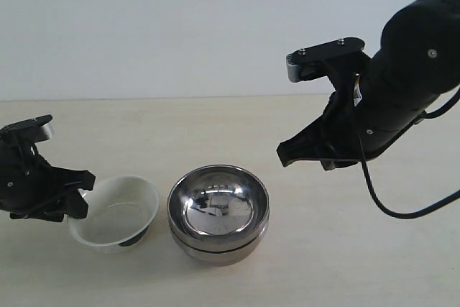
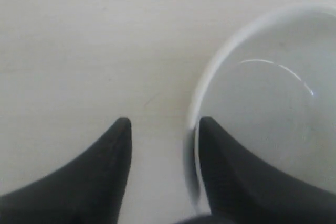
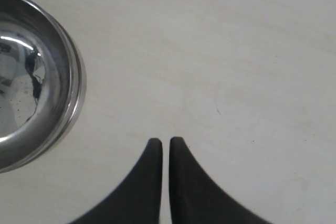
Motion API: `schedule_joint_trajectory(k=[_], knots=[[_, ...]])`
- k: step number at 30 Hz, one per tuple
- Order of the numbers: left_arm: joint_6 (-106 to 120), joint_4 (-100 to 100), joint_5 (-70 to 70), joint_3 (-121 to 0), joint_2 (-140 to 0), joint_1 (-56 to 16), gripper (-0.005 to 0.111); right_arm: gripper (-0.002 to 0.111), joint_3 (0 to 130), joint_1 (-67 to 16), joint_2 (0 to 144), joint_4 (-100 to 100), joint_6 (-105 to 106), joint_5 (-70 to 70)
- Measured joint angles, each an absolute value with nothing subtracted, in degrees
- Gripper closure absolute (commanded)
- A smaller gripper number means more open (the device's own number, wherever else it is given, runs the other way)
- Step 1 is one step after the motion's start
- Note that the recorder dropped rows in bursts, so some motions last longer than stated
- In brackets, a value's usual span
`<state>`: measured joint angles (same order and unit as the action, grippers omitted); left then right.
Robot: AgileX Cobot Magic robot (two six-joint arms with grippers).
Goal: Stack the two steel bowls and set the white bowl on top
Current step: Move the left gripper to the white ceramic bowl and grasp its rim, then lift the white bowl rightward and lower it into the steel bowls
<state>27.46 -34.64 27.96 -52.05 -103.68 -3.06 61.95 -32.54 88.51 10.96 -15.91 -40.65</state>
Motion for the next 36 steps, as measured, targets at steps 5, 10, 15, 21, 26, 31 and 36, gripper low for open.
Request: schedule_joint_trajectory(k=[5,10,15,21,26,31,36], knots=[[27.7,-34.8,27.99,-53.54,-105.17,-3.06,0.076,0.108,61.95,-32.54,88.51,9.73,-15.8,-40.56],[28.25,-35.97,27.39,-53.77,-106.23,-3.06,0.09,0.108,61.95,-32.54,88.51,9.35,-15.71,-39.83],[30.32,-36.08,27.39,-53.77,-106.46,-3.06,0.103,0.108,61.95,-32.54,88.51,7.4,-15.05,-39.1],[31.28,-36.19,28.75,-54.22,-103.51,-3.06,0.103,0.108,61.28,-32.54,88.51,6.89,-13.54,-37.9],[30.64,-36.08,35.92,-58.21,-94.95,-2.95,0.103,0.108,58.21,-32.54,88.51,6.67,-13.55,-34.53],[29.83,-36.55,41.28,-59.77,-90.76,-2.95,0.103,0.108,56.96,-32.54,86.01,17.48,-28.85,-29.14],[29.72,-37.15,42.02,-59.77,-89.97,-5.29,0.103,0.108,56.88,-32.54,81.33,31.47,-43.04,-27.19]])
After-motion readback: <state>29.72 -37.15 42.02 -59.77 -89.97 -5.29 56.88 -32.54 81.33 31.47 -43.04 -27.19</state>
